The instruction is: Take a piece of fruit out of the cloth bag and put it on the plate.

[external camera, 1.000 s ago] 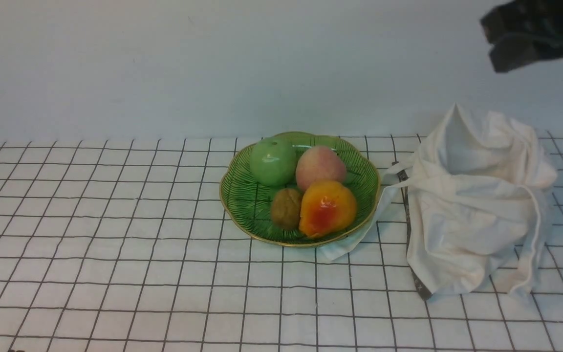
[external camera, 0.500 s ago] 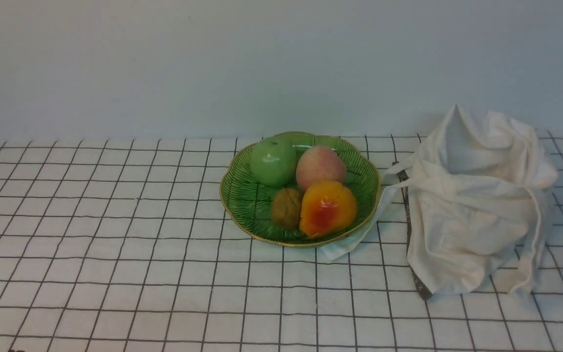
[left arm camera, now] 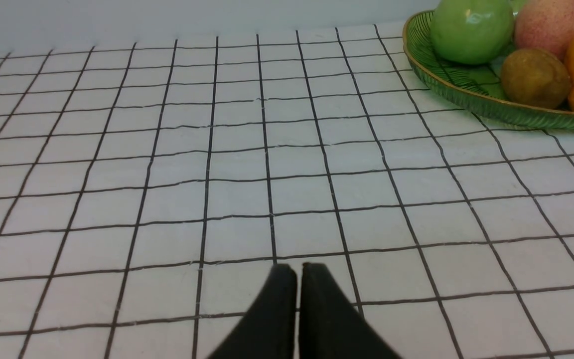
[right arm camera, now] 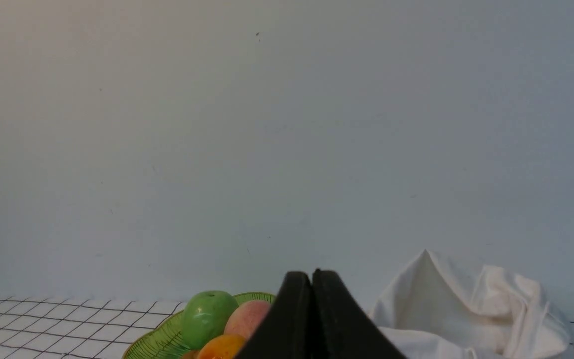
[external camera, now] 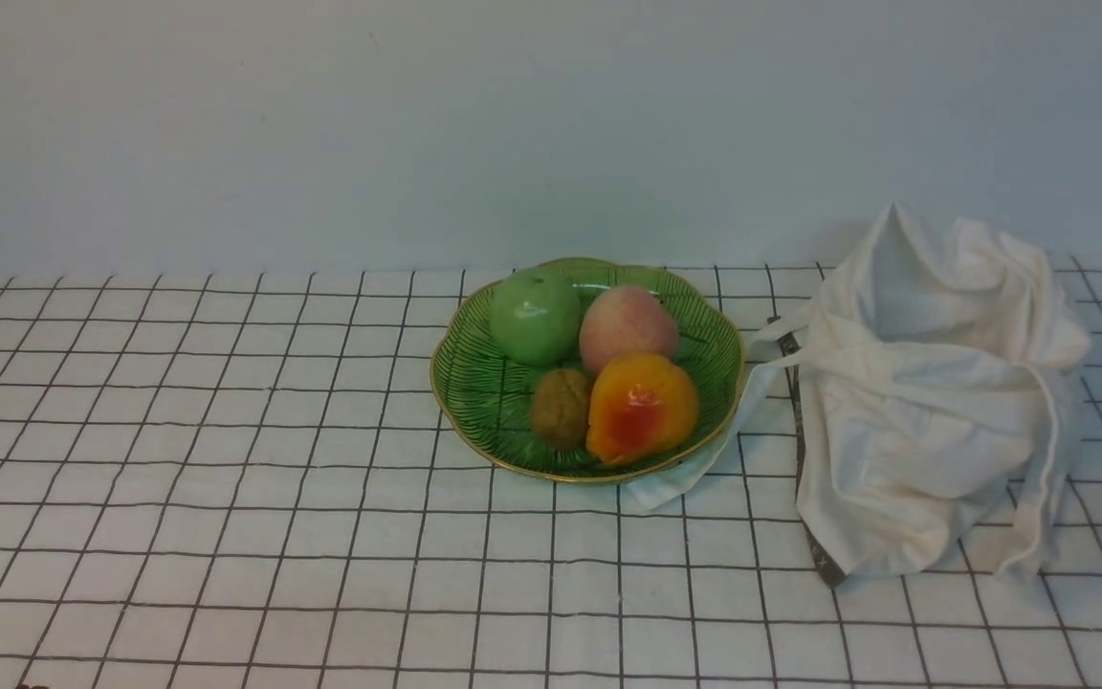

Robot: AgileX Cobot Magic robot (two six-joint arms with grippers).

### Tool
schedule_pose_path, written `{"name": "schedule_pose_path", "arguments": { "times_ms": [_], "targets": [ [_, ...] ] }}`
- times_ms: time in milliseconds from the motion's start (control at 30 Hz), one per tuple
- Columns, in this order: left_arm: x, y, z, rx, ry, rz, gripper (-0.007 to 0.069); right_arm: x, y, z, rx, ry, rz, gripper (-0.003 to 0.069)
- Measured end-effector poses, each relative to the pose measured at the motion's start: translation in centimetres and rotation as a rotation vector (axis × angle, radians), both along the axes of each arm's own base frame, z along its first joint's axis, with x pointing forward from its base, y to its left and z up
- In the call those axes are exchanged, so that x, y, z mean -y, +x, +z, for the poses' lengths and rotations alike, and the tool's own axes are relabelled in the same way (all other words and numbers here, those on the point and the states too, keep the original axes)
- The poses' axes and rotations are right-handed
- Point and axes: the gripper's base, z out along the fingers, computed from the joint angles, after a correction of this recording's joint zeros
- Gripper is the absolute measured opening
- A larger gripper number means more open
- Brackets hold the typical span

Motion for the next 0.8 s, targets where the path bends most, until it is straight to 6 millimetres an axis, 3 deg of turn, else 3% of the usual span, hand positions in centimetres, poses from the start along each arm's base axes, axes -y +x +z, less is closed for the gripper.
{"name": "schedule_pose_path", "arguments": {
  "times_ms": [567,800],
  "targets": [
    [0.0,0.0,0.0,0.0,0.0,0.0,-0.0008,0.0,0.0,0.0,-0.001,0.0,0.0,-0.0014],
    [0.0,0.0,0.0,0.0,0.0,0.0,-0.0008,0.1,0.6,-3.1,-0.064,-0.11,-0.047,-0.0014]
  ]
}}
